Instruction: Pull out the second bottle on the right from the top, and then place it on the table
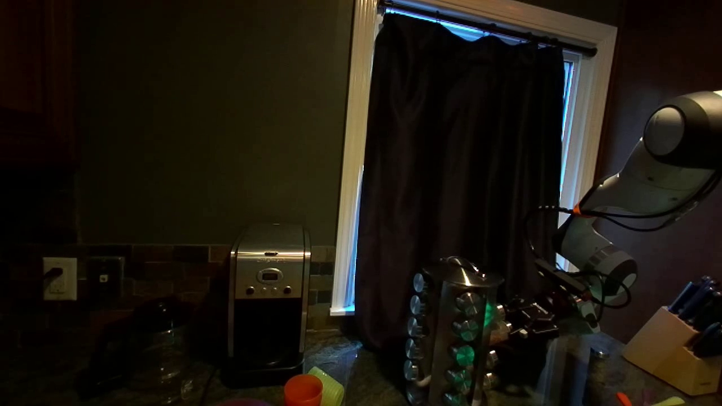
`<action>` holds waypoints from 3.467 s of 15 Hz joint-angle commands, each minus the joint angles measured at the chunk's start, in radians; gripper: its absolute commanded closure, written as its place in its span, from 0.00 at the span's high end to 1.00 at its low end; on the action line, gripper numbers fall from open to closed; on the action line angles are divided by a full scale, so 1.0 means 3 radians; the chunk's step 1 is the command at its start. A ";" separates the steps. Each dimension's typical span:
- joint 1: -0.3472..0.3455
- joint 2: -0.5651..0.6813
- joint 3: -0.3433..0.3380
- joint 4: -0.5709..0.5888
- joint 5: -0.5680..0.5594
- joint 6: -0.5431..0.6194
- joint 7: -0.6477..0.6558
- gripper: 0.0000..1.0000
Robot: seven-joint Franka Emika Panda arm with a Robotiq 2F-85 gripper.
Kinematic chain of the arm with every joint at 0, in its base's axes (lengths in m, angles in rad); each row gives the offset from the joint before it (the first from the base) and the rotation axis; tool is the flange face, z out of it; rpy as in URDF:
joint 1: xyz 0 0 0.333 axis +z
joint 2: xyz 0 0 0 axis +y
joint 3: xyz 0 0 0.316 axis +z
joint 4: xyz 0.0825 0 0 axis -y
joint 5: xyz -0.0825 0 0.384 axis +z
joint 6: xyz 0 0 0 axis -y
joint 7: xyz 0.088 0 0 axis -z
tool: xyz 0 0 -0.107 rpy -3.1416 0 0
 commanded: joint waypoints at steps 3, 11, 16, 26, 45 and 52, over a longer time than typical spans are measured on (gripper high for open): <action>-0.0104 -0.0052 -0.0077 -0.0021 0.0054 -0.0113 0.0014 0.25; -0.0156 -0.0092 -0.0156 -0.0024 0.0008 0.0007 -0.0018 0.25; -0.0111 -0.0230 -0.0186 -0.0089 -0.0136 0.0224 0.0081 0.25; 0.0192 -0.0912 0.0049 -0.0818 -0.0718 0.2652 0.0806 0.25; 0.0129 -0.1043 0.0363 -0.1158 -0.2075 0.3827 0.1837 0.25; 0.0104 -0.0574 0.0352 -0.1086 -0.2748 0.4922 0.2285 0.25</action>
